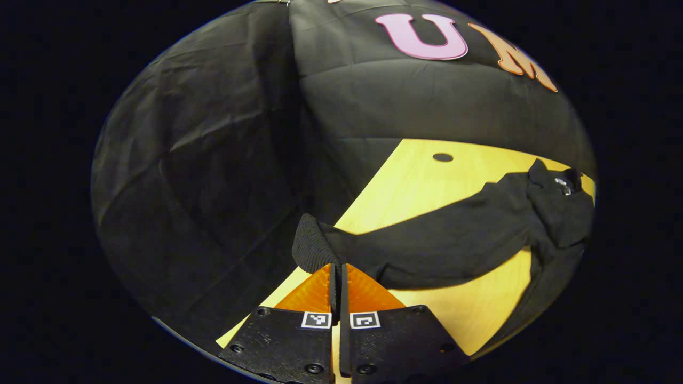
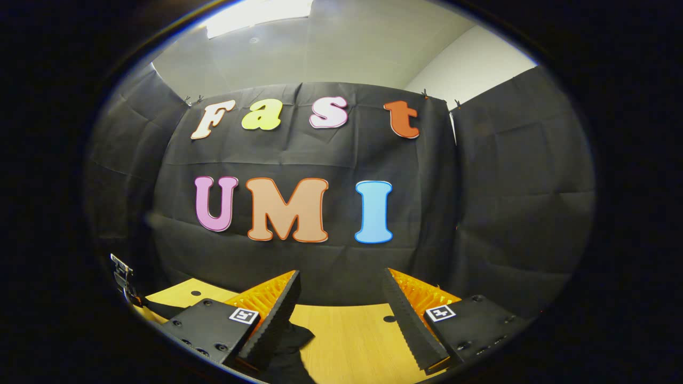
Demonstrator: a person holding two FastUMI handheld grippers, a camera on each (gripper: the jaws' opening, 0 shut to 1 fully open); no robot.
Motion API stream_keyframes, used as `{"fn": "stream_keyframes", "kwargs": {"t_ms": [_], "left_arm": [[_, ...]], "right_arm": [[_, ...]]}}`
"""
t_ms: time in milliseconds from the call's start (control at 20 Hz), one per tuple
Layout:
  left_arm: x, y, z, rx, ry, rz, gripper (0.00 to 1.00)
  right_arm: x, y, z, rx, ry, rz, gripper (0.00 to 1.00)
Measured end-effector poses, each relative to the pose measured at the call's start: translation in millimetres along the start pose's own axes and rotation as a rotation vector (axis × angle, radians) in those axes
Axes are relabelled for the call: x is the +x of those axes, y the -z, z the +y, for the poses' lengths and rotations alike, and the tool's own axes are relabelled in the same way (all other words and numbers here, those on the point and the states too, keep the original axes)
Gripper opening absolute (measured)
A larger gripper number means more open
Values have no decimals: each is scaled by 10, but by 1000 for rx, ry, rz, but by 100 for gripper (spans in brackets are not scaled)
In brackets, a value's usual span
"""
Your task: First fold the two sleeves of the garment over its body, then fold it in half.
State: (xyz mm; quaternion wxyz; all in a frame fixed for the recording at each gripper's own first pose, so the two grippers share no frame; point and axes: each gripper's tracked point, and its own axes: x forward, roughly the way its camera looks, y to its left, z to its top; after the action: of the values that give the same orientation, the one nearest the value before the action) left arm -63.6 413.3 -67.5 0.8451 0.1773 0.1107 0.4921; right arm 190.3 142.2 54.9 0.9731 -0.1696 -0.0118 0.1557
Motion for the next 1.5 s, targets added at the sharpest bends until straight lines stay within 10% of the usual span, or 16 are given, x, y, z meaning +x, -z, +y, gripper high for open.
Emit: {"fn": "stream_keyframes", "kwargs": {"t_ms": [450,900,1000,1150,1500], "left_arm": [[-646,-1365,-2223,105,253,-198,0],[-1396,-950,-4958,241,610,-170,1],[-1513,-821,-5345,264,674,-161,10],[-1671,-701,-5798,293,734,-164,89],[-1998,-1109,-4957,155,663,-291,94]], "right_arm": [[105,477,-606,160,-14,70,98],[66,900,-826,171,-90,183,97],[39,1002,-798,171,-104,210,97],[4,1096,-793,165,-110,235,97],[-146,1336,-404,186,-190,266,97]]}}
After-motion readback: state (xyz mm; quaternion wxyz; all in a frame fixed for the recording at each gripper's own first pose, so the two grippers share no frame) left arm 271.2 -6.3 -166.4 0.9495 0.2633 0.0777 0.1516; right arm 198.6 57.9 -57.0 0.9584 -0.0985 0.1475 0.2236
